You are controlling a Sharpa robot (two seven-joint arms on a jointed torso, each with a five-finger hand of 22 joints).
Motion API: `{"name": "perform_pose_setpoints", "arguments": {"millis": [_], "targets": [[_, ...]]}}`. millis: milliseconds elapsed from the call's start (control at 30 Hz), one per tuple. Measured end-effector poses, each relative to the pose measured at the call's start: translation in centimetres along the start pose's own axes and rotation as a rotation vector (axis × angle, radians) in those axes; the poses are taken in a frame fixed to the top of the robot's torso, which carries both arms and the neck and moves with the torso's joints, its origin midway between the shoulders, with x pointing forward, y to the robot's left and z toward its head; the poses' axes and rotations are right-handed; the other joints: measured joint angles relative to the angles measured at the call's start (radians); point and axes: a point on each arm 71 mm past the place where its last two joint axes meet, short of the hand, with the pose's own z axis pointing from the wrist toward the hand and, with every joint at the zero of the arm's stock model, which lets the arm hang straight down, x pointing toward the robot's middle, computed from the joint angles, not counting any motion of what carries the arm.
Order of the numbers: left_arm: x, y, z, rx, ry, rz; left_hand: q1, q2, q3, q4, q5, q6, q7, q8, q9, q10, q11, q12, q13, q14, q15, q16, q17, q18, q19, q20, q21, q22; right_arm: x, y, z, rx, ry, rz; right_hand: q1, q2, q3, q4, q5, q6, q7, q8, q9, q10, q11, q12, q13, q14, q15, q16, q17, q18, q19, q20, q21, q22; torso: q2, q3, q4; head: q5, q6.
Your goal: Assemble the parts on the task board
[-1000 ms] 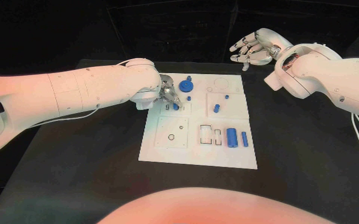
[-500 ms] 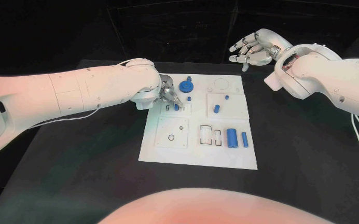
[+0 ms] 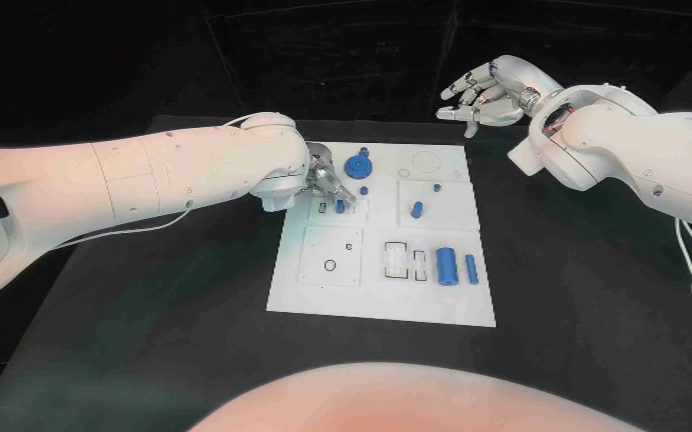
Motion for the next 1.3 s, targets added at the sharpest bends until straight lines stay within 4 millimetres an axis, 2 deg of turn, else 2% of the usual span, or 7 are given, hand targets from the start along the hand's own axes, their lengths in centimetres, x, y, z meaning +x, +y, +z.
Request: {"name": "perform_pose_setpoints", "arguments": {"millis": [233, 300, 367, 500, 633, 933, 1300], "targets": [[-0.2, 1.0, -0.6, 0.001, -0.024, -0.025, 0.0, 0.0, -0.05, 0.024, -0.002, -0.002, -0.002, 0.0, 0.001, -0.001, -0.008, -0.002, -0.012, -0.003, -0.003, 0.0, 0.0, 0.0, 0.0, 0.0, -0.004, -0.01, 0.0, -0.1, 0.0, 0.001, 0.0, 0.001, 0.0, 0.0, -0.005, -0.001, 0.0, -0.006, -0.001, 0.0, 0.0, 0.0, 0.0, 0.004, 0.0, 0.0, 0.0, 0.0, 0.001, 0.0, 0.0, 0.0, -0.001, -0.002, 0.0, -0.0007, 0.0001, -0.002, 0.005], [-0.7, 1.1, -1.1, 0.004, -0.034, -0.028, 0.016, 0.002, -0.066, 0.024, -0.002, -0.023, -0.001, -0.004, -0.001, -0.012, -0.003, -0.017, -0.027, -0.003, -0.003, 0.0, 0.0, 0.0, 0.0, 0.0, -0.016, -0.024, -0.1, -0.1, 0.0, 0.002, -0.001, 0.0, 0.006, 0.006, -0.009, 0.001, 0.0, -0.006, -0.001, 0.005, 0.0, 0.0, 0.0, 0.01, 0.0, 0.0, 0.0, 0.0, 0.003, 0.0, 0.002, 0.002, -0.005, -0.003, 0.0, -0.0007, 0.0002, -0.003, 0.007], [-1.5, 1.1, -1.5, 0.008, -0.046, -0.027, 0.036, 0.008, -0.076, 0.025, -0.002, -0.049, 0.01, -0.029, -0.015, -0.036, 0.006, -0.04, -0.055, -0.003, -0.003, 0.0, 0.0, 0.0, -0.007, -0.004, -0.035, -0.048, -0.1, -0.2, 0.0, 0.003, -0.002, 0.0, 0.012, 0.012, -0.012, -0.001, 0.002, -0.006, -0.001, 0.006, 0.0, -0.006, 0.001, 0.012, 0.0, 0.0, 0.0, 0.001, 0.003, 0.0, 0.003, 0.003, -0.005, -0.004, 0.0, -0.0005, 0.001, -0.004, 0.009], [-3.3, 1.1, -2.4, 0.01, -0.056, -0.01, 0.083, 0.033, -0.097, 0.023, -0.002, -0.096, 0.042, -0.099, -0.058, -0.074, 0.031, -0.084, -0.108, -0.002, 0.018, 0.0, 0.0, 0.0, -0.022, 0.011, -0.065, -0.085, -0.2, -0.3, 0.1, 0.006, -0.004, -0.001, 0.034, 0.033, -0.019, -0.009, 0.046, -0.006, -0.001, 0.016, 0.002, -0.007, 0.0, 0.018, -0.002, 0.0, 0.0, 0.007, 0.006, 0.0, 0.01, -0.002, -0.01, -0.006, 0.0, 0.0, 0.0013, -0.006, 0.015], [-5.3, 1.4, -2.9, -0.004, -0.055, 0.012, 0.106, 0.055, -0.116, 0.024, -0.002, -0.103, 0.051, -0.144, -0.095, -0.084, 0.041, -0.089, -0.12, -0.003, 0.029, 0.0, 0.0, 0.0, -0.026, 0.02, -0.068, -0.093, -0.3, -0.4, 0.1, 0.009, -0.006, -0.002, 0.044, 0.033, -0.019, -0.009, 0.055, -0.006, -0.001, 0.018, 0.002, -0.007, 0.0, 0.022, -0.006, 0.0, 0.0, 0.007, 0.006, 0.0, 0.013, 0.001, -0.01, -0.006, 0.0, 0.0005, 0.0013, -0.007, 0.02], [-7.3, 1.8, -2.1, -0.047, -0.035, 0.033, 0.106, 0.055, -0.156, 0.047, -0.002, -0.078, 0.054, -0.156, -0.121, -0.081, 0.045, -0.083, -0.11, -0.003, 0.029, 0.0, 0.0, 0.0, -0.021, 0.025, -0.068, -0.084, -0.2, -0.4, 0.2, 0.009, -0.006, -0.002, 0.044, 0.033, -0.019, -0.009, 0.057, -0.006, -0.001, 0.023, 0.003, -0.007, 0.0, 0.022, -0.006, 0.0, 0.0, 0.008, 0.006, 0.0, 0.013, 0.001, -0.01, -0.007, 0.001, 0.001, 0.0, 0.001, 0.028], [-7.7, 1.6, 0.0, -0.082, -0.028, 0.062, 0.103, 0.066, -0.202, 0.081, -0.002, -0.068, 0.057, -0.174, -0.139, -0.081, 0.045, -0.077, -0.11, -0.003, 0.029, 0.0, 0.0, 0.0, -0.021, 0.025, -0.068, -0.079, -0.1, -0.2, 0.3, 0.006, -0.002, 0.0, 0.059, 0.048, -0.026, -0.01, 0.086, -0.006, -0.001, 0.029, 0.003, -0.011, -0.004, 0.022, -0.015, 0.0, 0.0, 0.012, 0.007, 0.0, 0.016, -0.002, -0.015, -0.009, 0.001, -0.0003, -0.0011, 0.007, 0.034]]}}
